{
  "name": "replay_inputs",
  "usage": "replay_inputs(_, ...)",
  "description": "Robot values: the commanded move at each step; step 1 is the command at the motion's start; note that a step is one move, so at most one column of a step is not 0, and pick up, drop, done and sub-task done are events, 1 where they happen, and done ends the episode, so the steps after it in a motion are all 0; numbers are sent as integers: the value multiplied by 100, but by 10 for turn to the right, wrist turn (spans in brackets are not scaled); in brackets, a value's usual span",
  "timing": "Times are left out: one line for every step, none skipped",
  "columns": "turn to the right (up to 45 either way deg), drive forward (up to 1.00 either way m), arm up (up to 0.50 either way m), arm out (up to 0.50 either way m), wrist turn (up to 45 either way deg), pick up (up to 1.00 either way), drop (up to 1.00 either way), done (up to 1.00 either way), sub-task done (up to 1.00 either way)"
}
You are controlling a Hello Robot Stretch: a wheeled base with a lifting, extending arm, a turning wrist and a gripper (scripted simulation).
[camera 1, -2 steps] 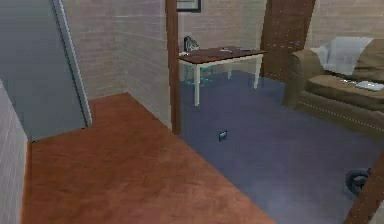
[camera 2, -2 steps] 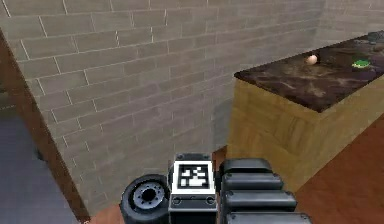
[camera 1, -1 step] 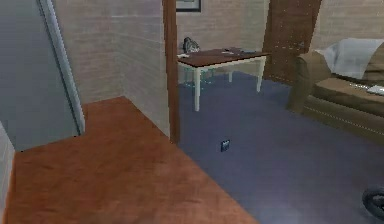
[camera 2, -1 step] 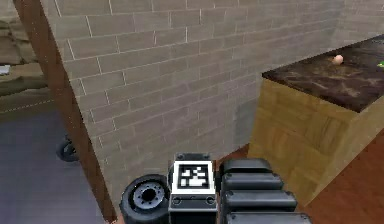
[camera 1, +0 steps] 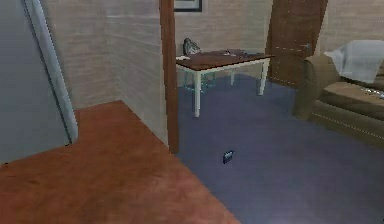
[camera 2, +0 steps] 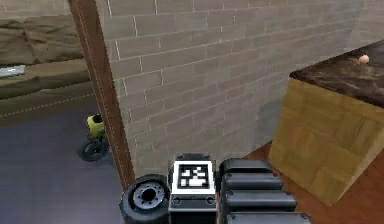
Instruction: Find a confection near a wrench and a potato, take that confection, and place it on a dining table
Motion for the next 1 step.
replay_inputs(300, 0, 0, 0, 0, 0, 0, 0, 0)
